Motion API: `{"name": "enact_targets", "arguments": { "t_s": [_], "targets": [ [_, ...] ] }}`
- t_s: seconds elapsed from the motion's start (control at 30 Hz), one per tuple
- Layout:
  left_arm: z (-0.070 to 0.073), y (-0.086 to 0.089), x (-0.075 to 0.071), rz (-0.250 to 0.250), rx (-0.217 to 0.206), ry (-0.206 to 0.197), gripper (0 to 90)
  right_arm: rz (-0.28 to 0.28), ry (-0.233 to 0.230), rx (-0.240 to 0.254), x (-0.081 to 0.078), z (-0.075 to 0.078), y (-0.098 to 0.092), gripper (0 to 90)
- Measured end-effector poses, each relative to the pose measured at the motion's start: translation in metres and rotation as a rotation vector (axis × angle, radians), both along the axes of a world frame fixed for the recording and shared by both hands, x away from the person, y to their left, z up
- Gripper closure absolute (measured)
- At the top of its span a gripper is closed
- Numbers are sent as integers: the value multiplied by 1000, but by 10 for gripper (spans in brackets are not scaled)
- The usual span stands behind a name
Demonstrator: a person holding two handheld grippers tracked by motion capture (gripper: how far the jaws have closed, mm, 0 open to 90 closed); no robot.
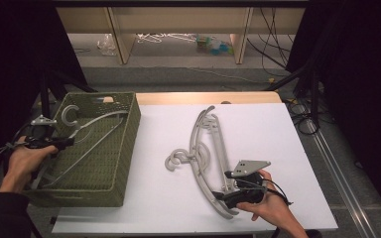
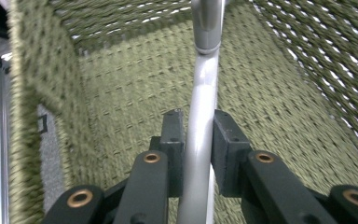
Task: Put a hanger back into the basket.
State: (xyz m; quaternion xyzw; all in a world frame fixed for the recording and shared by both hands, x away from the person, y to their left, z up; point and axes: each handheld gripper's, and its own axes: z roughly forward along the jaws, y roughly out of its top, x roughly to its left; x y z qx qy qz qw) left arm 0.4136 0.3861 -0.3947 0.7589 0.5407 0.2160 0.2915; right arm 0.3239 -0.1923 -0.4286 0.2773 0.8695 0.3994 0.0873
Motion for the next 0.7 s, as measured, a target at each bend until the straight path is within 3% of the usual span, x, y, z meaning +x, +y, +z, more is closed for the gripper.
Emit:
{"name": "enact_targets", "arguments": {
  "t_s": [0.33,0.37,0.43,0.47,0.53,0.7],
  "targets": [
    [-5,7,1,130,-27,8,694,0,2,-2,0,-1,0,228],
    [-6,10,-1,175,-29,2,685,-2,2,-2,1,-1,0,228],
    [-5,12,-3,207,-26,-19,686,0,2,-1,1,-1,-1,229],
    [-5,13,-4,227,-49,-33,676,-1,10,0,1,-2,-1,228],
    [-2,16,-8,220,-45,-38,661,1,3,-3,2,-2,0,228],
    [7,11,-16,244,-71,-106,612,1,3,-1,2,-2,1,229]
  ]
}}
